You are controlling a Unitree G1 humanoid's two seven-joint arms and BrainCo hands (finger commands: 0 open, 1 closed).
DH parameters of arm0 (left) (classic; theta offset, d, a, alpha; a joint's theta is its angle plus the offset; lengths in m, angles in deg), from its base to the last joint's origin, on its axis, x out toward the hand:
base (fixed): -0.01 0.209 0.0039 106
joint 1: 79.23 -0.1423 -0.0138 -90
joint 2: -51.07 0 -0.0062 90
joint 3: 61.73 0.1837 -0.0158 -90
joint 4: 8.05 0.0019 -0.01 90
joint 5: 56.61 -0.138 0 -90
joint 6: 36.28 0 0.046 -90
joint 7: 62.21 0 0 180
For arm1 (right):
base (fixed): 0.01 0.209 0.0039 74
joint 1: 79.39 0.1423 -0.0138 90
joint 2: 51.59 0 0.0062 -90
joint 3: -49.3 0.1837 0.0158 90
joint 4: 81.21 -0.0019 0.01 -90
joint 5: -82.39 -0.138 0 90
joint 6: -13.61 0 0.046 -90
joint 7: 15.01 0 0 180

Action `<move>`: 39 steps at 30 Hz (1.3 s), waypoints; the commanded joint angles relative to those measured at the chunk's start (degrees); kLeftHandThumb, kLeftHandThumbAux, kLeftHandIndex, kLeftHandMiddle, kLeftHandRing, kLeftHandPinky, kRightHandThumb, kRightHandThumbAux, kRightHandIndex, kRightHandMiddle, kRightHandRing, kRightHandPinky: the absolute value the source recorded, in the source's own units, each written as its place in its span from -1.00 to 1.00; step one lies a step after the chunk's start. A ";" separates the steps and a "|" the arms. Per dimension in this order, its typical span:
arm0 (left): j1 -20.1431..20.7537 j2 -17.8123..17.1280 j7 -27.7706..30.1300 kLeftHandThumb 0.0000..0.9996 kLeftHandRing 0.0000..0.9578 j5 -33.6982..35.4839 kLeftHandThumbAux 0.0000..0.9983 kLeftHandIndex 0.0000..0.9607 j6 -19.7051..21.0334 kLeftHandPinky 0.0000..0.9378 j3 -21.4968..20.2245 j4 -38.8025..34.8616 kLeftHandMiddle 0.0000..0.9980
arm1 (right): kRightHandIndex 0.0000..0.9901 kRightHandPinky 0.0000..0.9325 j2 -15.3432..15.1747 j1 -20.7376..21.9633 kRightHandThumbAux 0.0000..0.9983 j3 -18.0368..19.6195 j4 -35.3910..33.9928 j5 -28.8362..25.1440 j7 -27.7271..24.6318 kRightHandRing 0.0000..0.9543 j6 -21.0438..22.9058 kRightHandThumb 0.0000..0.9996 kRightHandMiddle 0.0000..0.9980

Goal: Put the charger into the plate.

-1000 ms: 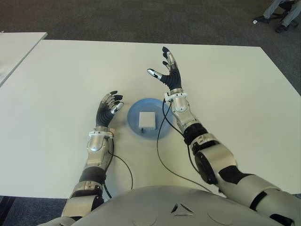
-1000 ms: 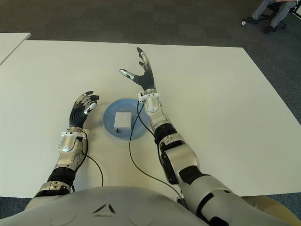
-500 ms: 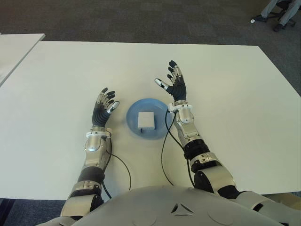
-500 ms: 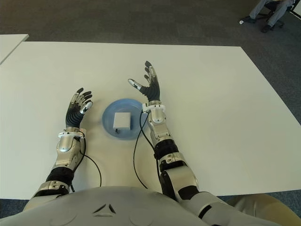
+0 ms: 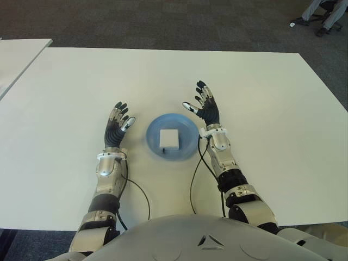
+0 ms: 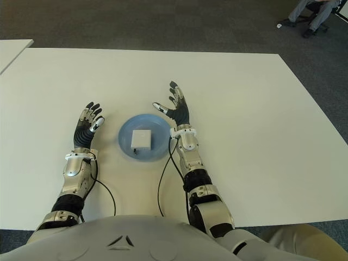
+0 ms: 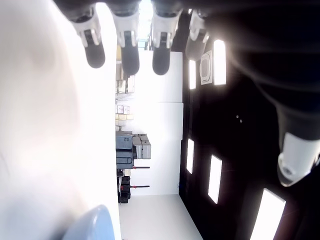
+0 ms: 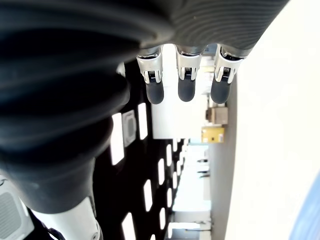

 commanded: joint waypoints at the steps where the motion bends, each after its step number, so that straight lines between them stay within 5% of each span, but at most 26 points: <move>1: -2.97 0.18 0.63 -1.00 -0.77 1.00 0.17 -0.91 3.88 -0.74 -0.70 1.94 -0.77 | -0.90 -0.92 0.52 -0.24 0.66 0.56 3.01 -0.82 -2.42 -0.95 0.25 -1.00 -0.89; 18: -2.60 -0.93 1.66 -1.00 -0.78 1.35 0.15 -0.91 5.29 -0.76 -1.41 2.44 -0.77 | -0.82 -0.96 -3.24 -0.08 0.60 0.84 8.50 3.05 -3.56 -0.90 -0.48 -1.00 -0.82; 33: -2.17 -1.63 3.23 -1.00 -0.76 1.86 0.17 -0.90 4.79 -0.73 -2.07 3.89 -0.76 | -0.90 -0.98 -8.97 3.29 0.50 5.89 15.30 -0.40 -8.62 -0.96 -2.34 -1.00 -0.88; 39: -2.18 -2.00 3.19 -1.00 -0.76 1.56 0.17 -0.89 4.56 -0.73 -2.03 4.31 -0.76 | -0.93 -0.97 -8.53 4.56 0.47 8.45 17.29 -2.02 -8.05 -0.97 -2.91 -1.00 -0.89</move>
